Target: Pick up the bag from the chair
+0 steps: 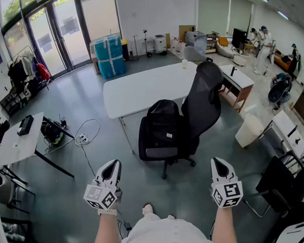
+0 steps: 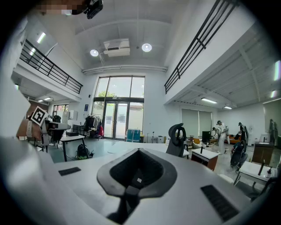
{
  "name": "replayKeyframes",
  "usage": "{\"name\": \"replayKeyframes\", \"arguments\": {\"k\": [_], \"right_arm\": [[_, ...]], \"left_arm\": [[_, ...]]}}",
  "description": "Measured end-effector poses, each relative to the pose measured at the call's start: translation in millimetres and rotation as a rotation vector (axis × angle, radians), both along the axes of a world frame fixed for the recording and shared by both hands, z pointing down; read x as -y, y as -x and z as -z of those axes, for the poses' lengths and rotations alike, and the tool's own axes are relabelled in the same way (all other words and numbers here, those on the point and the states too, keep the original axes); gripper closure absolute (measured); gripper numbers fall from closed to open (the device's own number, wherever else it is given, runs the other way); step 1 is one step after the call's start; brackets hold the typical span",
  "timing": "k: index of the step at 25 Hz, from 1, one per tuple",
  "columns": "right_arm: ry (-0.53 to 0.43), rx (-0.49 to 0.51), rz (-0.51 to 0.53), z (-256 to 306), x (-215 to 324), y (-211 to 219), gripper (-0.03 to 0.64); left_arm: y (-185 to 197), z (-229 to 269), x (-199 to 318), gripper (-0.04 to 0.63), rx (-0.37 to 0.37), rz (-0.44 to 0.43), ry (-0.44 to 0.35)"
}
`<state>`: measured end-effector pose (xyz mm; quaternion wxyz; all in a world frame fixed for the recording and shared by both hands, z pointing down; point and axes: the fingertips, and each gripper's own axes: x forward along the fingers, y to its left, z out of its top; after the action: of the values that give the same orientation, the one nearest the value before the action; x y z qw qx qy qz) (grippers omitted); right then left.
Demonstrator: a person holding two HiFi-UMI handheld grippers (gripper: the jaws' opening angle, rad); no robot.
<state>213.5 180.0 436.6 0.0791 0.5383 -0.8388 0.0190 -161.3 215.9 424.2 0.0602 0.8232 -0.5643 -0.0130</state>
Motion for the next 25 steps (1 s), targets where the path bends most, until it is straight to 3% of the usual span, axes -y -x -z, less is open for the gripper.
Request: {"name": "replayKeyframes", "arguments": {"k": [25], "right_arm": [[0.012, 0.019, 0.004, -11, 7, -2, 0.6]], "left_arm": [[-6, -8, 5, 0.561, -0.019, -0.01, 0.011]]}}
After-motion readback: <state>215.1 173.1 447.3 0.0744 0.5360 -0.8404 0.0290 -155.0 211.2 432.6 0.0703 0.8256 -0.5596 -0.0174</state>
